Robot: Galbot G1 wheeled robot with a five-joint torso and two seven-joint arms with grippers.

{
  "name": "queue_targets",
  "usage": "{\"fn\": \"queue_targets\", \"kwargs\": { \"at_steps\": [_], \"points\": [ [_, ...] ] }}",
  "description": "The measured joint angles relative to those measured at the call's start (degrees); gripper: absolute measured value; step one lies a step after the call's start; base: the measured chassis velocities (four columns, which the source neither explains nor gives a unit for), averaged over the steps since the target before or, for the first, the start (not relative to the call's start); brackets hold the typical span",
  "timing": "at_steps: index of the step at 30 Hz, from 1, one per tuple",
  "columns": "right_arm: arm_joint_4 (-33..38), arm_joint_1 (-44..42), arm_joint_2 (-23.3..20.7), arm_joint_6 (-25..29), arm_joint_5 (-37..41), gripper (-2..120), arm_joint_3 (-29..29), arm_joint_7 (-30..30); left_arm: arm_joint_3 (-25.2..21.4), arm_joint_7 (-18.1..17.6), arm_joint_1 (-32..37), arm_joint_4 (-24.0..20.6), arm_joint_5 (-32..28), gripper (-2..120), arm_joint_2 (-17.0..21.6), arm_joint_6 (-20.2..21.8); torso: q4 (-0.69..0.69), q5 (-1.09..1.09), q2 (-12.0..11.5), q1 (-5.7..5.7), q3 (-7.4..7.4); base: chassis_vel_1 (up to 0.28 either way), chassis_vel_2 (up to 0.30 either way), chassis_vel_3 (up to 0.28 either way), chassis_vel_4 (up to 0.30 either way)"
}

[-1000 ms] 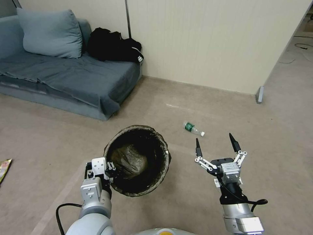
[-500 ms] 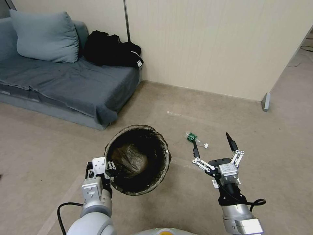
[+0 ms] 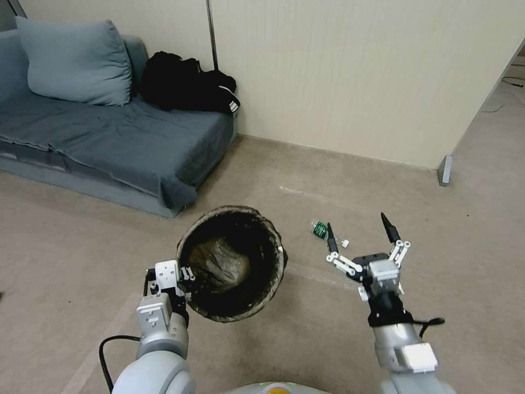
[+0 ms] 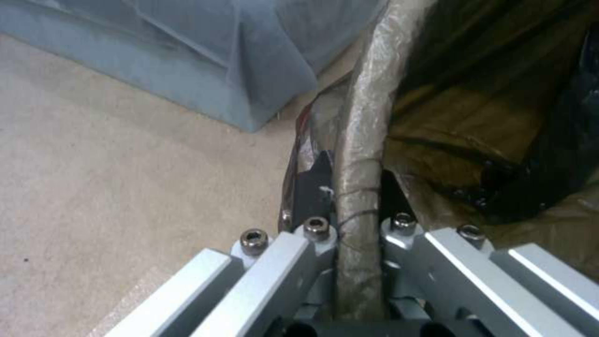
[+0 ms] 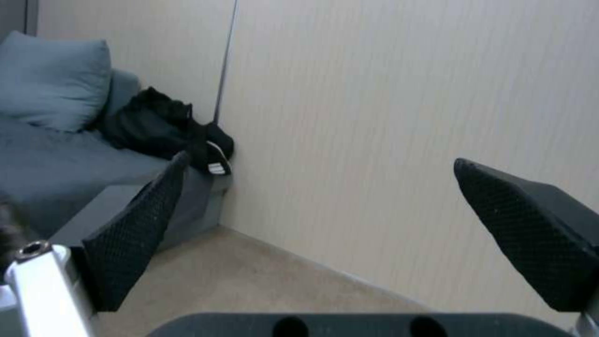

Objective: Pick up the trash bin, then pick up the garbage from the floor and place it into the trash bin.

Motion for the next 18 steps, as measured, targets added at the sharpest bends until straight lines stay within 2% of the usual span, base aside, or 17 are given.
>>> {"fn": "queue_targets", "kwargs": {
  "at_steps": [5,8,14,17,18],
  "points": [
    [-3.5,6.6,-4.4,-3.6,4.5,100,0.5,-0.1,-0.3,-0.2,0.4,0.4,0.2,0,-0.7,0.0,0.02,0.01,0.0,0.0,0.0,0.0,0.0,0.0,0.0],
    [-10.0,13.8,-8.3,-5.1,7.2,100,0.4,-0.6,-0.5,-0.2,1.2,0.4,1.1,0,-1.3,0.0,0.01,0.01,0.0,0.0,0.0,0.0,0.0,0.0,0.0],
    [-17.7,20.5,-10.5,-5.7,9.4,100,-0.7,-2.2,-0.6,-0.3,1.7,0.4,1.8,0,-1.7,-0.1,0.0,0.01,0.0,0.01,0.01,0.0,0.0,0.0,0.0],
    [-26.1,29.3,-12.0,-7.2,10.8,100,-2.6,-4.7,-0.5,-0.3,2.2,0.4,2.7,0,-2.3,-0.3,0.01,-0.01,0.0,0.01,0.01,0.0,0.0,0.0,0.0],
    [-26.1,29.3,-12.0,-7.2,10.8,100,-2.6,-4.7,-0.5,-0.3,2.2,0.4,2.7,0,-2.3,-0.3,0.01,-0.01,0.0,0.01,0.01,0.0,0.0,0.0,0.0]
  ]
}}
